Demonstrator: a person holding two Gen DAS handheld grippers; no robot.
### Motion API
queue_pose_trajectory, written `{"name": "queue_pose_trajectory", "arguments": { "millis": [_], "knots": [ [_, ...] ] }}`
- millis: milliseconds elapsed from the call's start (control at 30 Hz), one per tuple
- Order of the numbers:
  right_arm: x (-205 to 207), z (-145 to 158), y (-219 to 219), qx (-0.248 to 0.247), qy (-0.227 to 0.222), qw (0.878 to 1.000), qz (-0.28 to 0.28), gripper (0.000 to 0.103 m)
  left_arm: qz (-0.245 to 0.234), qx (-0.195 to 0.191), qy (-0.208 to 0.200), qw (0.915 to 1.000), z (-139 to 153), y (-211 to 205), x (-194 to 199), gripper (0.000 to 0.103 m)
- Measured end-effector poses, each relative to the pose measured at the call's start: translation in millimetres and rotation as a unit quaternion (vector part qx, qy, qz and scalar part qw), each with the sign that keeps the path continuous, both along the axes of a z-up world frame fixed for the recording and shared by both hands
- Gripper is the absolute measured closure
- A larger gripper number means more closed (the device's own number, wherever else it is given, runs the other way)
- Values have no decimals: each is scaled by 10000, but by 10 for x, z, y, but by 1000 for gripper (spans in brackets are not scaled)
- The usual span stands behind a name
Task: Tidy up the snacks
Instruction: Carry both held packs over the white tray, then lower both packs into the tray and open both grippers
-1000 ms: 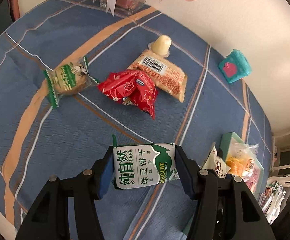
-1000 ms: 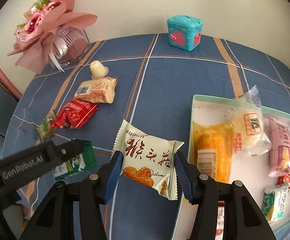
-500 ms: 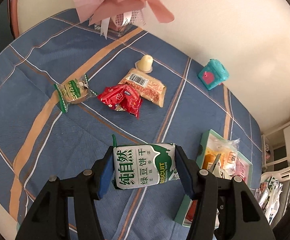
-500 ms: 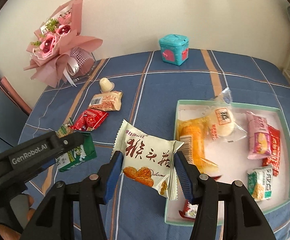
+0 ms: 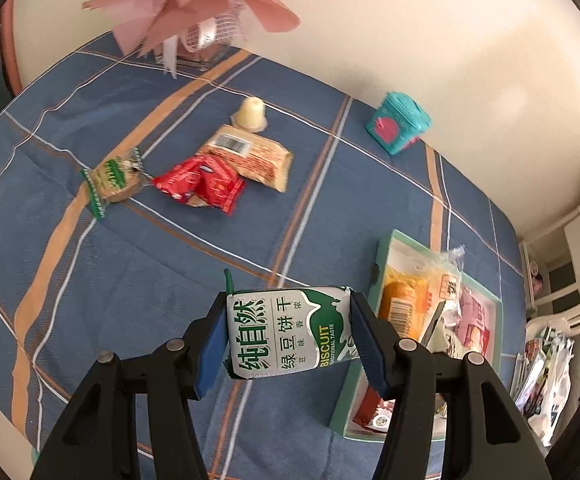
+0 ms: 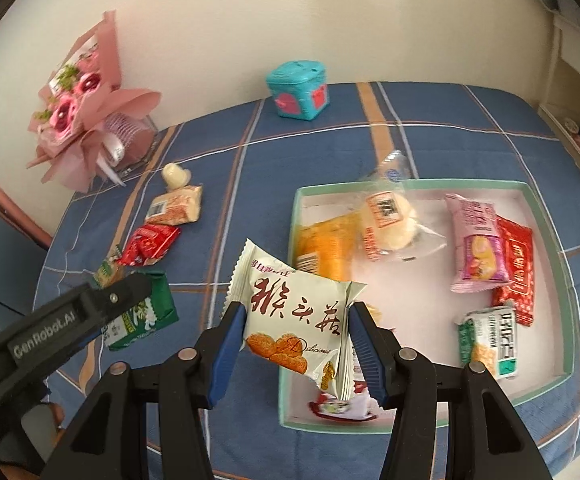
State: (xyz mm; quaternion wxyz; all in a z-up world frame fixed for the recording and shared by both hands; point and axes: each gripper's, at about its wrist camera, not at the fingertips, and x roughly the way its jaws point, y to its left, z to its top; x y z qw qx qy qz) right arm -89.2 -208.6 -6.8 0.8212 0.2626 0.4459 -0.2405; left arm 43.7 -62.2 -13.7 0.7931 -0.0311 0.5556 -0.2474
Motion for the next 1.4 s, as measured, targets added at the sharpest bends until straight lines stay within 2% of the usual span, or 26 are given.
{"name": "queue_pose_trajectory", "arguments": {
  "millis": [367, 667, 1000, 1400],
  "knots": [
    [-469, -119, -617, 214, 206, 9956, -884, 47, -662, 203, -130, 9975, 29, -481, -369, 43],
    [-906, -151, -1012, 318, 233, 9868, -1569, 46, -1287, 400, -322, 9903, 7, -888, -760, 43],
    [-1037, -174, -1104, 365, 254, 9846, -1693, 45, -1833, 542, -632, 9795, -98, -1295, -1147, 43],
    [-946, -303, -1091, 507, 242, 9860, -1572, 45, -1961, 596, -777, 9757, -243, -1428, -1133, 43]
  ]
}}
